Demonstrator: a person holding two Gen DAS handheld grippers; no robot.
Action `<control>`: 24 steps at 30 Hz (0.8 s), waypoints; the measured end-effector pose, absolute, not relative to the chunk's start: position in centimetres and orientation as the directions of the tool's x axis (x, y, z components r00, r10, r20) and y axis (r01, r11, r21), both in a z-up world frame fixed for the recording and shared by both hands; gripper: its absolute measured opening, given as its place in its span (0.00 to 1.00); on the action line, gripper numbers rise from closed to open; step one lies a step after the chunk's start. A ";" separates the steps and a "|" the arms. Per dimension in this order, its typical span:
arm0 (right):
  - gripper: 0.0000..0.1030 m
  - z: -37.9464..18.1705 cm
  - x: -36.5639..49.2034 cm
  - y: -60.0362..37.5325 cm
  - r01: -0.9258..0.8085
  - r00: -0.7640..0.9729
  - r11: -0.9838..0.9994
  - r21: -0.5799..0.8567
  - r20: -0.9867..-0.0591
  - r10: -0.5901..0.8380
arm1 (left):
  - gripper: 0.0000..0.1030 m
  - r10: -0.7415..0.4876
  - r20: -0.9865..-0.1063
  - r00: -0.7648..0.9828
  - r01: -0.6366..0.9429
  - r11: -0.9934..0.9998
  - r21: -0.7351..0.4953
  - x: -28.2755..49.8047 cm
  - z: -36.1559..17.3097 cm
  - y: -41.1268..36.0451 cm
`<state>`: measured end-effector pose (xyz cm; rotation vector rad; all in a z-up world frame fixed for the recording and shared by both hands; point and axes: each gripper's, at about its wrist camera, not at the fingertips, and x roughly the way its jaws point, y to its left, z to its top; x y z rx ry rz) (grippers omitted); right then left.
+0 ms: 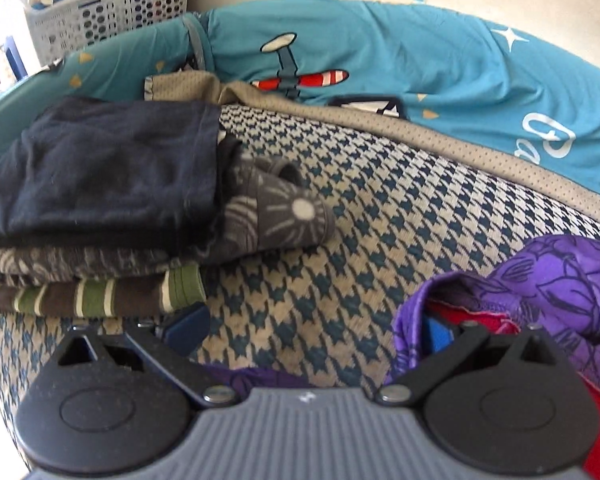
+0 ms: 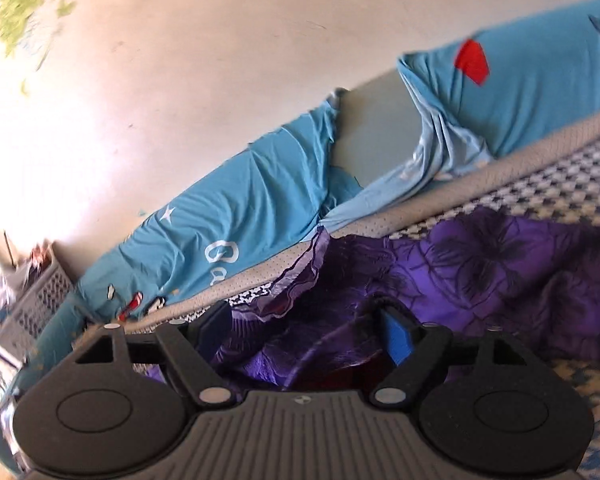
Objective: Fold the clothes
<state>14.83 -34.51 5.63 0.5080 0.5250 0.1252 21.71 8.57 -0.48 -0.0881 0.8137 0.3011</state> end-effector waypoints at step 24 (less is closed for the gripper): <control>0.41 1.4 13.0 -35.5 0.108 0.744 0.891 0.441 -0.630 0.222 | 1.00 0.236 -0.726 0.646 -0.282 0.958 0.061 21.3 -0.9 7.9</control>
